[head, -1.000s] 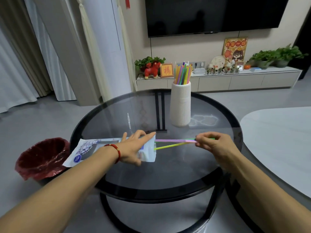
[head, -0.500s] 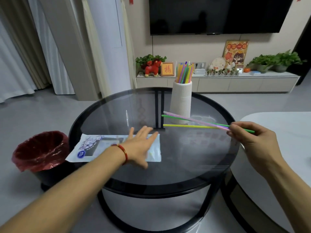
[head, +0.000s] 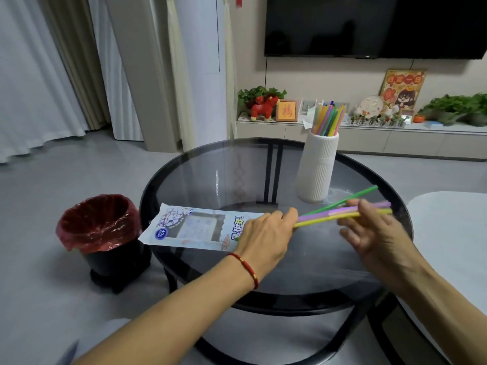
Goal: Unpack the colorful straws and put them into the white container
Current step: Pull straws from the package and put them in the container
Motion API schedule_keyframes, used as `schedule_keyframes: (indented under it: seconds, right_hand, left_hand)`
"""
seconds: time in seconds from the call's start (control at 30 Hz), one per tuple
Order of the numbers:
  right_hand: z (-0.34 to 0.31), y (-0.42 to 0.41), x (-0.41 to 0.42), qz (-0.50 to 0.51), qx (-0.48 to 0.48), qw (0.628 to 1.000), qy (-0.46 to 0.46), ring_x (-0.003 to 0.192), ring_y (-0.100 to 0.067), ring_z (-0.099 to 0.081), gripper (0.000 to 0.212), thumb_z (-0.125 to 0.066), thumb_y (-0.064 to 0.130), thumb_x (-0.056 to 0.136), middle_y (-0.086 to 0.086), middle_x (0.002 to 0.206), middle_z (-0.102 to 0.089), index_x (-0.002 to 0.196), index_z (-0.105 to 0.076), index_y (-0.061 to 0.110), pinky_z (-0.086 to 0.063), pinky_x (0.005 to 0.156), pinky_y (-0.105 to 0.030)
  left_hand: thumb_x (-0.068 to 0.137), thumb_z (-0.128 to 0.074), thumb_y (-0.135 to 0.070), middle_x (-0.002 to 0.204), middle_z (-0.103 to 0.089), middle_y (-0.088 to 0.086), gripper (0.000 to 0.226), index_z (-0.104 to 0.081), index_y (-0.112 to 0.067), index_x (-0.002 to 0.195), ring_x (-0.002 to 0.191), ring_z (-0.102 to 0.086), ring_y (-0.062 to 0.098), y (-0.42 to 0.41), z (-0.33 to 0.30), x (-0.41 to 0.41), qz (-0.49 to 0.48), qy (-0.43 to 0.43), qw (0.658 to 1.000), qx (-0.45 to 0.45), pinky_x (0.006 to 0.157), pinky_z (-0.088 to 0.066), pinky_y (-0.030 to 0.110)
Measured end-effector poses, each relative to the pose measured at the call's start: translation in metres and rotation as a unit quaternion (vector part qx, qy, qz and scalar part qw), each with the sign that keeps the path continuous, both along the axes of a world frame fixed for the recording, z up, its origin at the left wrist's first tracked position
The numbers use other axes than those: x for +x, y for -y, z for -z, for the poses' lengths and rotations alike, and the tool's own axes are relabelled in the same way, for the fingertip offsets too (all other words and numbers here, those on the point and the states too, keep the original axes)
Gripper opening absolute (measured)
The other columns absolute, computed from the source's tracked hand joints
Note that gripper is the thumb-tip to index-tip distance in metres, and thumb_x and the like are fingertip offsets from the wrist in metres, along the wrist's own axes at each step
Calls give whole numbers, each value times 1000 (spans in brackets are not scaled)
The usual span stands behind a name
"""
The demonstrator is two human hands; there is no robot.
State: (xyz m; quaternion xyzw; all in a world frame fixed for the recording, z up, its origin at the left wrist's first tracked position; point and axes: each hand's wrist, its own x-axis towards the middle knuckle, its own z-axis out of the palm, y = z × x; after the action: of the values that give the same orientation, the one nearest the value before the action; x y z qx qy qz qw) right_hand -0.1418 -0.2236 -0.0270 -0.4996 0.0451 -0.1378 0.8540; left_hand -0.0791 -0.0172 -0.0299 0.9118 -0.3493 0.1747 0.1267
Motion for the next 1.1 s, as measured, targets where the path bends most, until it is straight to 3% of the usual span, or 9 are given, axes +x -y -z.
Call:
schedule_keyframes:
  seconds: [0.1,0.23,0.33,0.4,0.5,0.6,0.67,0.9,1.1]
  right_hand:
    - [6,-33,11,-40,-17,998,-37,65,-17,-65,37,-76,34,80,-8,80,-67,104,-66,8,-56,53,-25]
    - [2,-60,26,-6,-240,970,-25,62,-23,-61,24,-66,20,101,-19,75,-70,97,-70,-4,-56,57,-29]
    - [-18,-56,33,70,-344,936,-15,59,-21,-66,18,-65,10,101,-11,69,-74,89,-73,-1,-60,60,-28]
    - [-38,-40,35,114,-434,893,-9,59,-17,-72,16,-67,16,99,-6,69,-76,88,-75,7,-62,60,-25]
    - [-65,-15,44,155,-604,781,-24,56,-9,-72,14,-69,25,97,2,60,-72,84,-73,23,-57,54,-15]
    - [-62,-9,60,117,-694,702,-108,52,-4,-71,17,-70,20,98,4,62,-73,81,-72,18,-61,55,-22]
    - [-44,-9,68,92,-709,685,-141,51,-9,-72,18,-69,17,98,-2,65,-75,81,-73,11,-65,61,-30]
    - [-29,-1,73,121,-663,729,-119,49,-4,-72,24,-70,20,98,3,55,-74,75,-74,16,-59,56,-14]
    - [-82,10,92,311,-358,880,-13,59,-20,-79,14,-75,21,87,-5,62,-78,75,-76,14,-67,68,-40]
  left_hand:
    - [104,-39,-21,88,-55,11,17,-46,-11,116,78,-55,37,2,2,0,27,2,999,-37,57,-30,41]
    - [100,-46,-18,99,-60,12,13,-50,-10,110,91,-57,34,-1,10,7,43,-44,992,-110,67,-42,45]
    - [93,-61,-27,109,-58,8,28,-55,-13,116,100,-53,26,-10,17,23,58,-89,981,-159,85,-45,42]
    - [88,-64,-34,115,-58,4,39,-56,-15,121,106,-51,24,-15,23,38,42,-74,983,-161,91,-43,39]
    - [88,-59,-37,122,-59,1,41,-57,-17,124,113,-50,22,-22,34,56,-6,-103,983,-149,95,-41,37]
    - [89,-57,-35,122,-58,1,38,-57,-20,124,115,-49,22,-25,46,63,-32,-132,986,-100,96,-40,36]
    - [88,-56,-35,120,-58,1,37,-57,-21,122,113,-50,22,-26,51,63,-36,-129,987,-84,95,-40,35]
    - [87,-52,-51,122,-58,-4,47,-57,-22,124,118,-49,19,-25,51,62,-22,-109,992,-66,111,-28,43]
    - [90,-53,-48,123,-57,-4,42,-55,-21,122,117,-47,18,-18,42,67,7,-98,990,-104,106,-31,37]
